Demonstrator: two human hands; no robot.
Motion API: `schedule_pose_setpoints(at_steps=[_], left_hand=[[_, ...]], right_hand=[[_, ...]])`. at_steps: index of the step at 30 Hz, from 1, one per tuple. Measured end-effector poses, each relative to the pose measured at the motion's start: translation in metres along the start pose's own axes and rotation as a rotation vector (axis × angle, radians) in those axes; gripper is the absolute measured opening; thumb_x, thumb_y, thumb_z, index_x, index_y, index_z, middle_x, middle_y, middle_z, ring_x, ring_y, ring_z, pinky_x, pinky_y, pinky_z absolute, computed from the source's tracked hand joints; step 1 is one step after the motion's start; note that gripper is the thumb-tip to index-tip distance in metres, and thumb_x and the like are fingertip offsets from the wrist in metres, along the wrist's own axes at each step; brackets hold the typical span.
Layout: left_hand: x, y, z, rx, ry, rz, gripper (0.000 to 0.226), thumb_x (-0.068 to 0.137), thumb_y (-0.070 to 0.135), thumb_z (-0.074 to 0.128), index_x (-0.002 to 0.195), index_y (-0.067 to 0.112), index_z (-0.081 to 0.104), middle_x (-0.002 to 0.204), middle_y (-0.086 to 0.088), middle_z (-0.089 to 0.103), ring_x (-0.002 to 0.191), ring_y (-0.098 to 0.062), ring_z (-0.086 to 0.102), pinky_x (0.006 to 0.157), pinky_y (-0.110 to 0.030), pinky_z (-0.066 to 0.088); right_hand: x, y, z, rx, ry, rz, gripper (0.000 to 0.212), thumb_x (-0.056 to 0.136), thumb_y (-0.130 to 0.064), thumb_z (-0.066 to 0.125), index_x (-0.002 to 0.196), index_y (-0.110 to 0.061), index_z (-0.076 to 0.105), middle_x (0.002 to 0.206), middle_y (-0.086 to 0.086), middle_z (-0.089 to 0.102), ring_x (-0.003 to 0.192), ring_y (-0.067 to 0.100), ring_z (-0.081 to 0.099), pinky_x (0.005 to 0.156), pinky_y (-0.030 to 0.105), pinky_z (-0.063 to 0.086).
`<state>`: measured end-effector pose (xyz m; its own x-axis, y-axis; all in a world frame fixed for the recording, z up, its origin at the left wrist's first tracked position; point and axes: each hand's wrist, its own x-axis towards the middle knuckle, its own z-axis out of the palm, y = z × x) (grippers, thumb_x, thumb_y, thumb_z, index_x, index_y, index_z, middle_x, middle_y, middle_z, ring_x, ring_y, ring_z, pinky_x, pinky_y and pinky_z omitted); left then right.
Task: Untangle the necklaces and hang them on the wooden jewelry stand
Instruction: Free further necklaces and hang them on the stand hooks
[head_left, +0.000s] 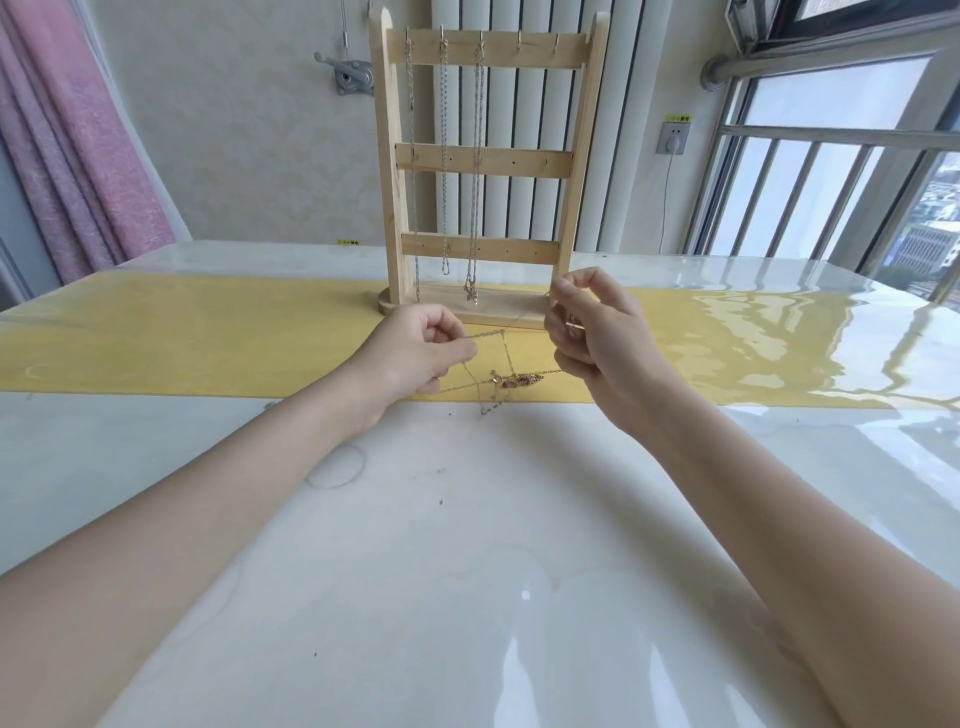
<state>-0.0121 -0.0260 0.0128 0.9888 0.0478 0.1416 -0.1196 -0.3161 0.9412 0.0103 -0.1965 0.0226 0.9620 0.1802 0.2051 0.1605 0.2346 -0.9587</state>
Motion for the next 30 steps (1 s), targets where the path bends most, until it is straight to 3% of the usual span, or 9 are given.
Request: schedule_pose_setpoints(at_steps=[3,7,10,14,17,19,24,27,30], left_hand=[[0.002,-0.005,0.003,0.242,0.132,0.105,0.024,0.083,0.004,0.060,0.068,0.018,0.047,0.060,0.005,0.044,0.052,-0.010,0.040,0.051,-0.021,0.036],[0.005,-0.008,0.003,0.329,0.155,0.149,0.026,0.083,0.000,0.050,0.069,0.020,0.044,0.066,0.005,0.045,0.055,-0.006,0.043,0.045,-0.011,0.030],[0.006,-0.009,0.003,0.343,0.161,0.138,0.032,0.085,-0.007,0.035,0.070,0.019,0.047,0.073,0.005,0.052,0.060,-0.007,0.054,0.054,-0.012,0.038],[0.008,-0.009,0.000,0.059,0.223,0.082,0.040,0.082,-0.015,0.026,0.061,0.010,0.050,0.070,-0.004,0.061,0.049,-0.004,0.056,0.068,-0.027,0.056],[0.009,0.002,-0.006,-0.553,0.175,-0.121,0.040,0.085,-0.017,0.024,0.062,0.009,0.043,0.056,-0.002,0.056,0.041,-0.007,0.047,0.049,-0.019,0.052],[0.006,0.007,-0.011,-0.782,0.078,-0.188,0.036,0.090,-0.010,0.028,0.068,0.012,0.046,0.053,0.002,0.052,0.038,-0.004,0.040,0.038,-0.013,0.040],[0.002,0.011,-0.015,-0.812,-0.114,-0.170,0.039,0.089,0.001,0.034,0.105,0.025,0.060,0.071,0.006,0.055,0.045,-0.002,0.042,0.032,-0.010,0.026],[-0.001,0.015,-0.014,-0.761,-0.137,-0.140,0.048,0.091,0.004,0.037,0.123,0.037,0.052,0.080,0.006,0.059,0.048,-0.004,0.047,0.032,-0.010,0.023],[-0.004,0.017,-0.011,-0.672,-0.121,-0.086,0.056,0.091,0.003,0.038,0.130,0.044,0.043,0.097,0.003,0.058,0.058,-0.007,0.059,0.033,-0.011,0.024]], right_hand=[[0.000,0.000,0.001,0.015,-0.008,0.000,0.020,0.099,-0.013,0.046,0.080,-0.016,0.042,0.049,-0.005,0.045,0.042,0.009,0.022,0.039,0.018,0.015],[0.000,0.001,0.002,0.015,-0.006,-0.004,0.020,0.099,-0.013,0.046,0.080,-0.016,0.041,0.048,-0.005,0.045,0.042,0.009,0.022,0.040,0.018,0.016],[0.002,0.001,0.000,0.031,0.007,-0.005,0.020,0.099,-0.013,0.046,0.081,-0.017,0.041,0.049,-0.004,0.047,0.040,0.008,0.021,0.040,0.018,0.015],[0.003,-0.001,-0.004,0.061,0.019,-0.005,0.021,0.101,-0.012,0.041,0.081,-0.017,0.038,0.058,0.005,0.059,0.036,0.008,0.018,0.036,0.018,0.017],[0.003,0.000,-0.006,0.041,0.047,0.014,0.020,0.101,-0.012,0.041,0.081,-0.017,0.038,0.071,0.006,0.068,0.040,0.009,0.015,0.036,0.018,0.018],[0.003,0.002,-0.007,0.023,0.067,0.024,0.020,0.100,-0.012,0.042,0.081,-0.017,0.038,0.085,0.007,0.072,0.042,0.010,0.015,0.037,0.018,0.018],[0.004,0.002,-0.009,0.030,0.090,0.045,0.019,0.096,-0.007,0.047,0.080,-0.016,0.043,0.112,0.005,0.069,0.041,0.010,0.042,0.040,0.017,0.026],[0.004,0.003,-0.008,0.052,0.077,0.058,0.020,0.095,-0.008,0.051,0.077,-0.015,0.044,0.119,0.003,0.065,0.055,0.012,0.062,0.041,0.018,0.031],[0.005,0.004,-0.007,0.066,0.078,0.053,0.022,0.095,-0.006,0.051,0.075,-0.014,0.044,0.121,0.003,0.062,0.060,0.012,0.066,0.040,0.019,0.034]])
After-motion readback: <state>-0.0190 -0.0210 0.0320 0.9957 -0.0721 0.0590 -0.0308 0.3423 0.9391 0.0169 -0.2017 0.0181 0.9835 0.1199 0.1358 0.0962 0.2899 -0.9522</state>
